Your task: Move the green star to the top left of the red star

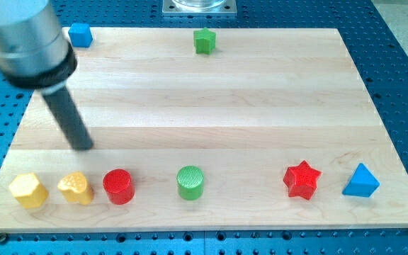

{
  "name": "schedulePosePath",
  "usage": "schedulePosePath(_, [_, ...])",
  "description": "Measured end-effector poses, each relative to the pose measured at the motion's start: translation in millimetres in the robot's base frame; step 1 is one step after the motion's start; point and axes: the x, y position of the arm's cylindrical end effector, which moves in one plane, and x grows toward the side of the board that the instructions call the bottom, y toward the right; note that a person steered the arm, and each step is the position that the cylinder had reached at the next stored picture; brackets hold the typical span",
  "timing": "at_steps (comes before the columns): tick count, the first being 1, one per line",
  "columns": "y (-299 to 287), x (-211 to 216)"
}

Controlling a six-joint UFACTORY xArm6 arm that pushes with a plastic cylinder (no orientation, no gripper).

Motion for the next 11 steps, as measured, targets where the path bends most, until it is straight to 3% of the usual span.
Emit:
schedulePosePath(2, [44.7,-159.9])
schedulePosePath(4, [167.8,-229.0])
schedulePosePath(5, [187.0,-265.5])
schedulePosePath(6, [243.8,-246.6])
schedulePosePath(8, [251.2,-67.6])
schedulePosePath(9, [250.0,1.5])
schedulePosePath(11, [264.9,-55.1])
